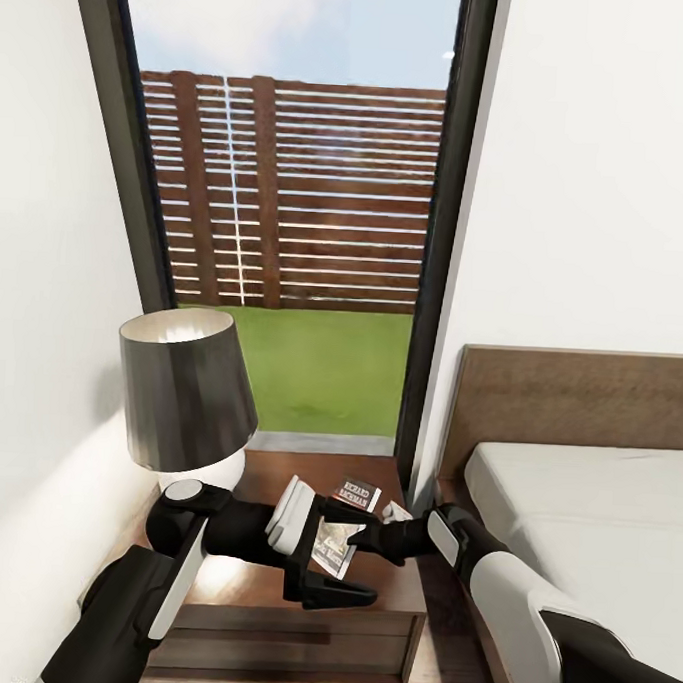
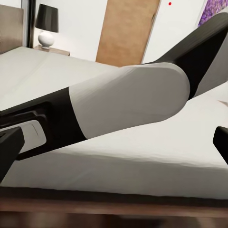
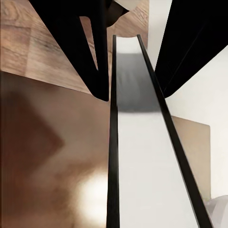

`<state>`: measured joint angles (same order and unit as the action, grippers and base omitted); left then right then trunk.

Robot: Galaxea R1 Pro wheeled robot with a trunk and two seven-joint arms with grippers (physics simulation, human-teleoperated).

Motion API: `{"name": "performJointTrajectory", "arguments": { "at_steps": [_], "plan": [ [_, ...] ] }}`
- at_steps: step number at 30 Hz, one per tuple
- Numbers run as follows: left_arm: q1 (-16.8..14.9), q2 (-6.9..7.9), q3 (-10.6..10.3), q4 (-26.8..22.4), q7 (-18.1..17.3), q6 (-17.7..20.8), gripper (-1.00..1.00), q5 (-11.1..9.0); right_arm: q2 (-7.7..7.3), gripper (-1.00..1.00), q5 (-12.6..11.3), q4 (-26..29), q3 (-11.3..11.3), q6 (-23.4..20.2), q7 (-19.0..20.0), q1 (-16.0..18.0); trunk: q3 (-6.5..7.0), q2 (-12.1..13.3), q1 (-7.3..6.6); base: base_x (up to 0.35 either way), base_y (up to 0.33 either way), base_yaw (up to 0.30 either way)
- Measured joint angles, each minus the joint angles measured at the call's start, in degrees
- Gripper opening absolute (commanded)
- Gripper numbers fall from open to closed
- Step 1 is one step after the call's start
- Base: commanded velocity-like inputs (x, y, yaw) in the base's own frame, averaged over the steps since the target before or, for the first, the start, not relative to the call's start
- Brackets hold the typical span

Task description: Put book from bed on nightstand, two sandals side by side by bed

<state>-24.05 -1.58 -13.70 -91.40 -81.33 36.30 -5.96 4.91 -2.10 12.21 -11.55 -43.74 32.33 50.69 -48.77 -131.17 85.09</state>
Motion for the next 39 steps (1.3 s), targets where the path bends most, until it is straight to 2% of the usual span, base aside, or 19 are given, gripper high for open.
{"name": "performJointTrajectory", "arguments": {
  "at_steps": [4,31,37,39],
  "plan": [
    [0.0,0.00,0.0,0.0,0.2,0.0,1.00,0.0,-0.03,-1.00,0.0,0.0,0.0,0.0,0.0,0.0,-0.72,-1.6,0.88,0.000,0.000,0.000],
    [0.0,0.00,0.0,0.0,0.3,-0.1,1.00,0.0,-0.04,-1.00,0.0,1.6,0.0,0.2,-1.1,0.2,-0.72,-1.6,0.89,0.000,0.000,0.000],
    [0.0,0.00,0.0,0.0,0.3,-0.1,1.00,0.0,0.15,-1.00,-0.1,2.5,0.0,0.2,-3.1,0.3,-0.72,-1.6,0.88,0.000,0.000,0.000],
    [0.0,0.00,0.0,0.0,0.3,-0.1,1.00,0.0,0.20,-1.00,0.0,2.6,0.0,0.2,-3.6,0.3,-1.08,-2.4,1.32,0.000,0.000,0.000]
  ]
}}
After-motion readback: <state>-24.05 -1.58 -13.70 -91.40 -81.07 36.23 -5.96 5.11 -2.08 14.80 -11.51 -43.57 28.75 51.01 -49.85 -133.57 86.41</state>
